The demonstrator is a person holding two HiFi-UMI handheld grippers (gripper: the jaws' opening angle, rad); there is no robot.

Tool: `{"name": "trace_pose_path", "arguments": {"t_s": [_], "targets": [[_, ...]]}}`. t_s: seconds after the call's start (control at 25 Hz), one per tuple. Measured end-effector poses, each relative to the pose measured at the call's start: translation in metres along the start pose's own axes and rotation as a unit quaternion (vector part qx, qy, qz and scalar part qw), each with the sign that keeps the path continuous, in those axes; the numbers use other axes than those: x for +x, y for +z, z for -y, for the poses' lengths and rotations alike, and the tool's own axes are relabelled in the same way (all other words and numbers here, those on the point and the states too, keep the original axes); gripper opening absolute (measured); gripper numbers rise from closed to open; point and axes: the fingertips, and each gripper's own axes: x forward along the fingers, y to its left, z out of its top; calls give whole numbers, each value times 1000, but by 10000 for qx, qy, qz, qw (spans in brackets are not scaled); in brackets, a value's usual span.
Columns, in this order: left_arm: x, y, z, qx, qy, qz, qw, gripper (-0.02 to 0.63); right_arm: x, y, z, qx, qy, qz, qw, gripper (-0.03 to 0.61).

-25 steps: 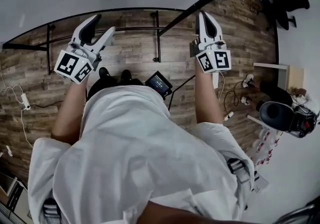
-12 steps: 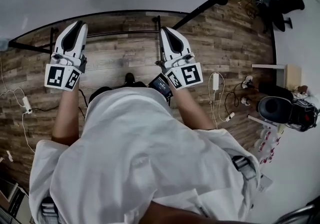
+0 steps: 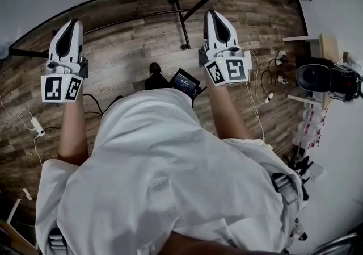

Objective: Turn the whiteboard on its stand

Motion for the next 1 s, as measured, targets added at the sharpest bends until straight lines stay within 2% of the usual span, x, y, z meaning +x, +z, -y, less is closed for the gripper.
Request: {"name": "trace_pose_path", "arguments": {"t_s": [0.2,0.48,0.72,0.84,1.0], "targets": [[-76,-17,-21,-118,-126,-173,9997,19,-28,-18,-93,-56,-17,-253,9997,-3],[-173,-37,-36,-125,156,-623,9979,18,-59,-38,-178,201,38,-562,9982,-3],[-207,-38,-31,-187,299,-645,9973,19,-66,-33,-220,-21,378,-545,9978,-3],[-205,-34,-22,-196,354,-632,9972,20,-67,-31,-222,-33,482,-559,9973,-3],[-197,-24,-8,-205,218,-616,9977,20,-68,-34,-217,-20,467,-591,9972,-3]]}}
